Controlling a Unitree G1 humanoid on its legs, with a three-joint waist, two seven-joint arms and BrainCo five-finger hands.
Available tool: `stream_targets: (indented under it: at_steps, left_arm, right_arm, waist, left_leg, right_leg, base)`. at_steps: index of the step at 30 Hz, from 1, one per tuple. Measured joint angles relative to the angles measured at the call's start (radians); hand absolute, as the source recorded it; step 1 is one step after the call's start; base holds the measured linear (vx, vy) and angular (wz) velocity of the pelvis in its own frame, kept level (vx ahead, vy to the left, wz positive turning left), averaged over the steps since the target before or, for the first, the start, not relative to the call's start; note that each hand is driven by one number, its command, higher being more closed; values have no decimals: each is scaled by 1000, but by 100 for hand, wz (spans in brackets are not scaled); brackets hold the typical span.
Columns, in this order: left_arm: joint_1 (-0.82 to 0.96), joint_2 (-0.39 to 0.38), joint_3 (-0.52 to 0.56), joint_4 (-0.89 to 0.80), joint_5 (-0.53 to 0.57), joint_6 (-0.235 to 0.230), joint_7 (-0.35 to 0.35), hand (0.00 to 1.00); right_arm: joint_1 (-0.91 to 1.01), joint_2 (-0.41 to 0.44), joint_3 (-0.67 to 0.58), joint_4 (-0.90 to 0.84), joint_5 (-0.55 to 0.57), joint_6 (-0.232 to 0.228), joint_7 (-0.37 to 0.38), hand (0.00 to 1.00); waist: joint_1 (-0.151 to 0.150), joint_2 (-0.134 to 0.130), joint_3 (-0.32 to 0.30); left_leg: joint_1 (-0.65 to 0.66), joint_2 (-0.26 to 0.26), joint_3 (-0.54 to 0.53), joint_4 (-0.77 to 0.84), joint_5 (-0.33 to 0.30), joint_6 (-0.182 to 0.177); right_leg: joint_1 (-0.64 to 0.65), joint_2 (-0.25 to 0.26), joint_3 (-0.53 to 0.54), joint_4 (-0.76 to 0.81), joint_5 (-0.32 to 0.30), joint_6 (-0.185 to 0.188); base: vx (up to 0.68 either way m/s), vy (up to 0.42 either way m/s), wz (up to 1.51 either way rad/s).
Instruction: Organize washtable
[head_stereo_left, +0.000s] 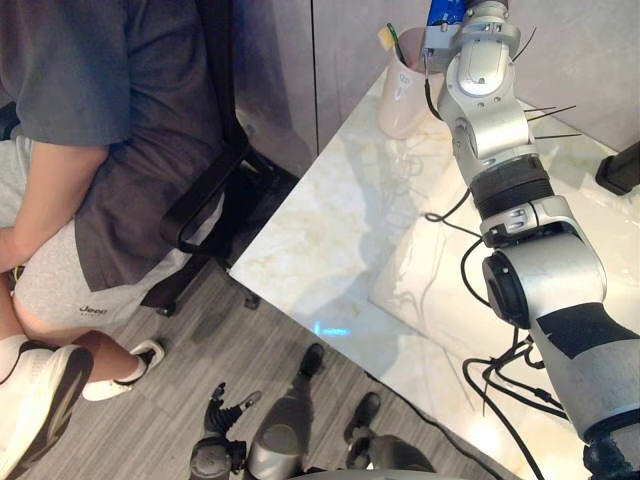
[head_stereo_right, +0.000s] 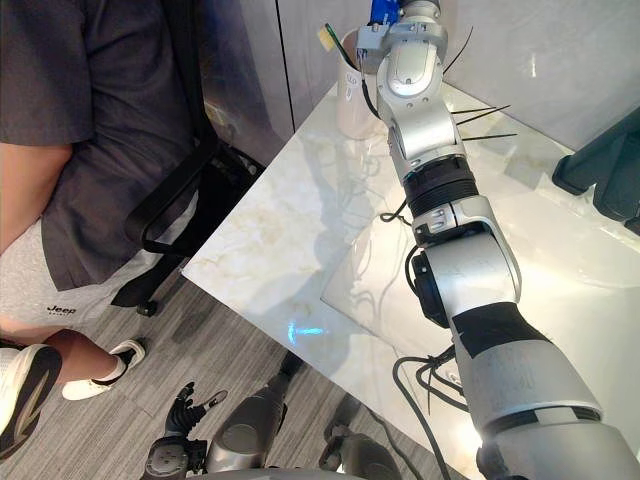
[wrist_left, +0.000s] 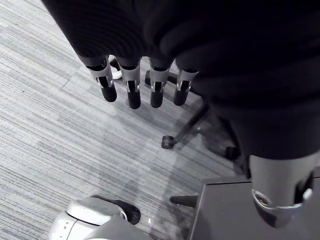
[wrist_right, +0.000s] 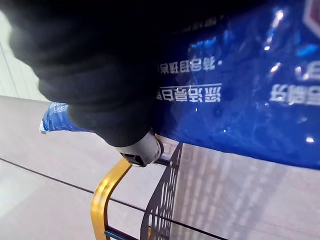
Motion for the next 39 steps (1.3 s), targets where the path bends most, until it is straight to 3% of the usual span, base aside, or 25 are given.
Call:
stream_targets:
  at_steps: [24,30,34,38,39]
  left_arm:
    - [1,2,-7,4,-17,4,1,0]
    - [2,6,-6,4,-16,5,-1,0]
    - [14,16,7,2,-13,6,-2,0]
    - [37,19,39,2,-6,6,-9,0]
    - [47,20,57,4,-5,7,-16,0]
  right_arm:
    - [129,13,-23,-41,8,-3,-2,0]
    - [174,10,-24,-214,-24,-5,-3,0]
    - [227,-13,-20,-374,-92,-10,-1,0]
    - [298,-147,27,-592,-126,-30,24,0]
    - [336,-192,33,-676,-130,-53,38,0]
  waist:
    - [-12,-3,-1]
    - [-19,-14,-8]
    - [-51,-43,-26]
    - [-78,-72,-52]
    - [-96,-84,-61]
  left_leg:
    - [43,8,27,-10,1,-1]
    - [58,15,38,-27,5,-6]
    - [63,15,47,-33,6,-6]
    - [99,17,75,-49,6,-6]
    - [107,19,83,-55,6,-6]
  right_leg:
    - [19,-2,21,16,2,-2]
    - [21,2,30,15,3,-4]
    - [22,1,31,15,3,-4]
    - [37,-3,56,15,3,-4]
    - [39,-2,64,15,3,-4]
  base:
    - [-3,4,-3]
    - [2,10,-5]
    - [5,6,-1]
    - [0,19,-19]
    - [-15,17,-29]
